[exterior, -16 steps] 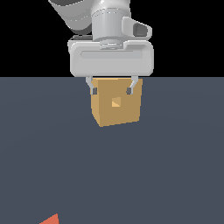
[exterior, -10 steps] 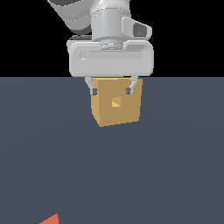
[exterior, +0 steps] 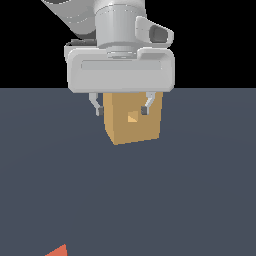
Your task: Insert the peg into the horizontal hole in a box.
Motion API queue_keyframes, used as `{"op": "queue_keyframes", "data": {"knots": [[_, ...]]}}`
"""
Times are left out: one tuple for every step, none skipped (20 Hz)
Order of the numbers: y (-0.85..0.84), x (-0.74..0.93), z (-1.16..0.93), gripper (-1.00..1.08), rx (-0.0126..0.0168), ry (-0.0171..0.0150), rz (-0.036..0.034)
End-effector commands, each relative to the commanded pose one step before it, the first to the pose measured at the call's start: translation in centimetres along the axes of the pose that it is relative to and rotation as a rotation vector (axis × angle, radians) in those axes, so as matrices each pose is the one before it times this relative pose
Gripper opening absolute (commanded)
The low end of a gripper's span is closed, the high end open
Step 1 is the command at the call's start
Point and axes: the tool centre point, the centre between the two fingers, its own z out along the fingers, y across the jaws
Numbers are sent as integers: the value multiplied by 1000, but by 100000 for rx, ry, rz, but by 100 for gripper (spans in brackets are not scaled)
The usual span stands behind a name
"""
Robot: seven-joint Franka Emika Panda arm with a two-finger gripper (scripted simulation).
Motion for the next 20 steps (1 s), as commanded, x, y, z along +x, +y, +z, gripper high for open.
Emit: {"op": "queue_keyframes", "data": {"knots": [[-489,-1326,390,100,28,50,-2278],[-216,-587,175,100,6,29,-1078],[-228,-622,185,100,6,31,-1141],[-239,-656,196,100,7,32,-1204],[-250,-689,205,100,7,34,-1260],[-251,-695,207,100,7,34,-1269],[-250,-695,207,100,7,34,-1267],[-249,-694,207,100,8,34,-1269],[-248,-697,208,100,8,34,-1267],[-248,-697,208,100,8,35,-1269],[-248,-700,209,100,8,35,-1269],[-247,-701,210,100,8,35,-1275],[-247,-705,210,100,8,35,-1277],[-247,-709,211,100,8,36,-1280],[-246,-712,213,100,8,36,-1288],[-247,-717,214,100,8,37,-1293],[-247,-722,216,100,8,37,-1301],[-247,-727,217,100,8,38,-1310],[-247,-733,219,100,8,38,-1319],[-248,-741,221,100,8,38,-1328]]}}
